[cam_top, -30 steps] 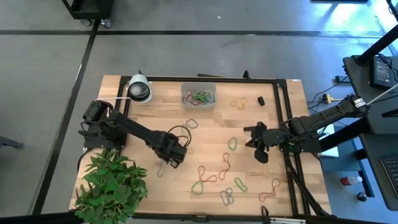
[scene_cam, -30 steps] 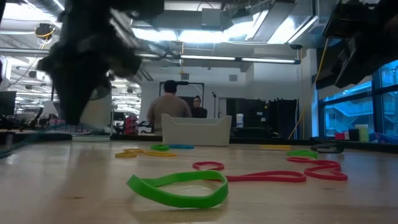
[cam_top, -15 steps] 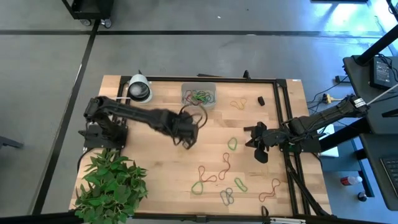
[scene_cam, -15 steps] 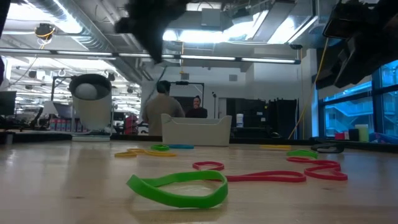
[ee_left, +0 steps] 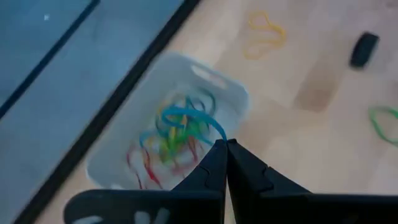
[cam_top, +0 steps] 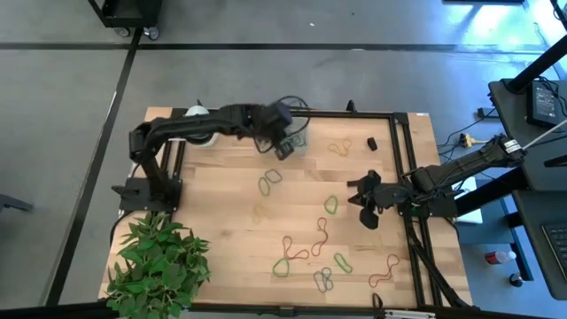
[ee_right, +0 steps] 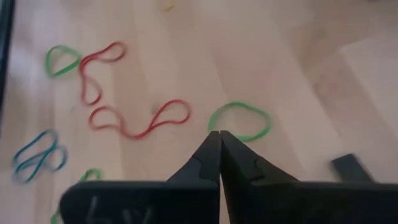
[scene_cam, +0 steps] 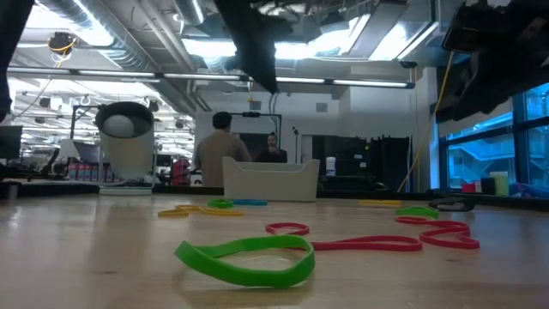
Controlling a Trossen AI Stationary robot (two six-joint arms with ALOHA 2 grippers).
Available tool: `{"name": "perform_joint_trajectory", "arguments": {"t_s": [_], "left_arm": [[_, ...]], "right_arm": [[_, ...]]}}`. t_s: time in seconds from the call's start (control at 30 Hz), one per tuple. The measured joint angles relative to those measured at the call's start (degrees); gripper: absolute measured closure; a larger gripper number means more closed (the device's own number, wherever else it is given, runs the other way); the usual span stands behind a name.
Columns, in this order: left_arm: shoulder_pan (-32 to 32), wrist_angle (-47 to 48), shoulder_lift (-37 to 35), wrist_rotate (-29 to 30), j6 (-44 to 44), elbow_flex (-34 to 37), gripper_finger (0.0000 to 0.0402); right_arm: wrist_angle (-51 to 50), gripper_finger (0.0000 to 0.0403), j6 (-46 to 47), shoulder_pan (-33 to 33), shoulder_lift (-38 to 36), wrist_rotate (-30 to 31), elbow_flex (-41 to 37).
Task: Pick and place rubber bands into bin
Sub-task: Put the blue rubber band into the white bin, then put the black rubber band into the white bin
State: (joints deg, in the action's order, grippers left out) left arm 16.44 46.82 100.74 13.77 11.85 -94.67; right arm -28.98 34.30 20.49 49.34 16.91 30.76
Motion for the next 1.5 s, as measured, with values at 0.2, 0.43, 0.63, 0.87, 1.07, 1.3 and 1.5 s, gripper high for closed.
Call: {"name": "perform_joint_trajectory", "arguments": {"t_s": [0.2,0.43,0.63,0.87,1.07,1.3,1.5], "left_arm": [[6.87,-4.0,4.27,-4.45,-8.41,0.0,0.04],[11.04,-3.74,10.85,-7.72,-13.28,0.0,0.04],[12.24,-3.69,16.87,-7.57,-15.63,0.0,0.04],[12.65,-2.64,19.54,-10.8,-17.65,0.0,0.0373],[12.67,-0.17,18.57,-10.87,-18.96,0.0,0.0302],[12.69,3.1,13.44,-10.57,-19.64,0.0,0.0241],[12.46,5.03,6.99,-12.2,-16.97,0.0,0.0235]], "right_arm": [[0.51,0.04,0.2,-0.02,0.02,7.3,0.02],[0.51,0.0401,3.0,-1.9,0.02,12.6,0.04],[0.54,0.0401,6.07,-5.29,0.02,13.64,0.02],[2.48,0.0401,6.1,-8.84,0.02,13.67,0.02],[3.08,0.0401,6.03,-12.04,0.0,13.68,0.02],[5.88,0.04,5.92,-15.11,0.0,13.66,0.02],[8.02,0.0385,5.23,-20.22,0.02,15.21,0.02]]}}
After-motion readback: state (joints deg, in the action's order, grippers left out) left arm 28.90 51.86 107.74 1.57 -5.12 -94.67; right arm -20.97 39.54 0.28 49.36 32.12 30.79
